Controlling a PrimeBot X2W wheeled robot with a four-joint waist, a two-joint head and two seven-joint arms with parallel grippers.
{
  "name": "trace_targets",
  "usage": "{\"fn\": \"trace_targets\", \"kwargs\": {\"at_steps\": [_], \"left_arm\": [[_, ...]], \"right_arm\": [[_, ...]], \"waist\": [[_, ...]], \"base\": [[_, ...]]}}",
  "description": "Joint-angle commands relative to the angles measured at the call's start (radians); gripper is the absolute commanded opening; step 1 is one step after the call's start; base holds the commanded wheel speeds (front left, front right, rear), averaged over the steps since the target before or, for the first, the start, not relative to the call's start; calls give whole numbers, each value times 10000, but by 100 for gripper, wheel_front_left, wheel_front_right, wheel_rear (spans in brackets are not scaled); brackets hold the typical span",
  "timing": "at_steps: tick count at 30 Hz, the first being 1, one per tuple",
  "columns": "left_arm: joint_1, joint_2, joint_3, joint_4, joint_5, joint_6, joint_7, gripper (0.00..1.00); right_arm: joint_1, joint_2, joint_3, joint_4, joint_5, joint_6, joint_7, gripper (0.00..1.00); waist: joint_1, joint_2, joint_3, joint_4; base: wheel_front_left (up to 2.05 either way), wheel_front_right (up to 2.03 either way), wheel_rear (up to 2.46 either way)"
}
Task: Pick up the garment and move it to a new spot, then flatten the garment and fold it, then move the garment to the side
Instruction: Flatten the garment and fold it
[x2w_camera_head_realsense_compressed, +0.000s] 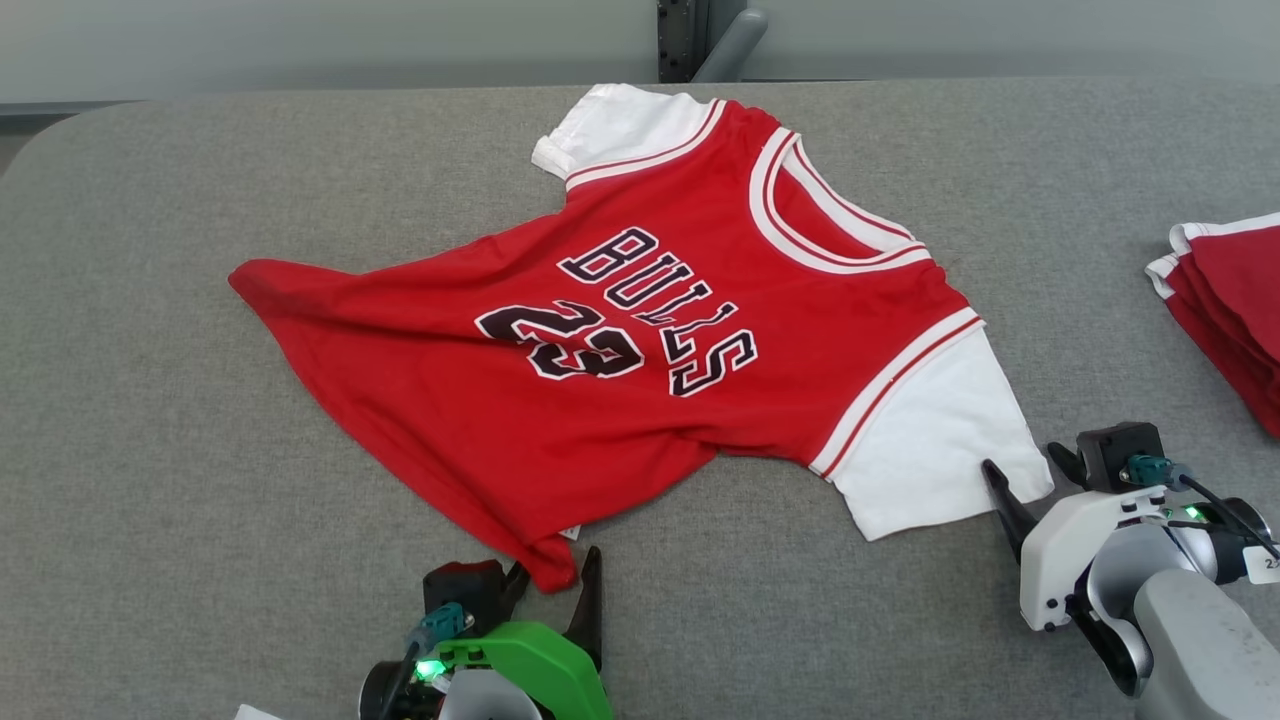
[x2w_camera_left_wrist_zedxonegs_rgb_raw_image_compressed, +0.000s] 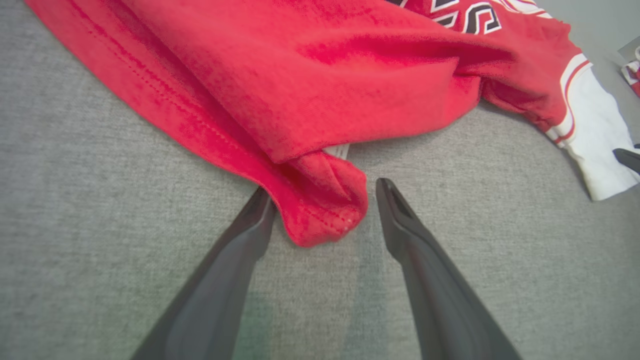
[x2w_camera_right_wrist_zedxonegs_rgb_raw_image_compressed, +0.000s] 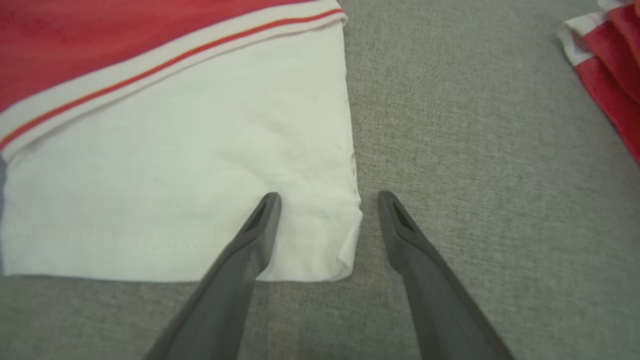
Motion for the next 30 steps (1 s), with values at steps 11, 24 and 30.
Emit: {"fn": "trace_targets", "kwargs": {"at_steps": [11,24,30], "left_arm": [[-372,289,316,974,-389,-262,-366,0],[-616,3822,1149,-6005,-309,-160,2870,0],[-2997,5739,1891,-8875,-946,-821,5884,0]], "right_arm": [[127,54,267,-62,1579,-11,84,0],[127,-242,-3117,-6326,6779,-7,1149,0],[-1721,233,-4764,-8920,6966,-5,2912,0]], "waist": [[0,0,-76,-75],[0,0,-499,-15],[0,0,-37,-86]], "base": [[0,0,0],[0,0,0],[0,0,0]]}}
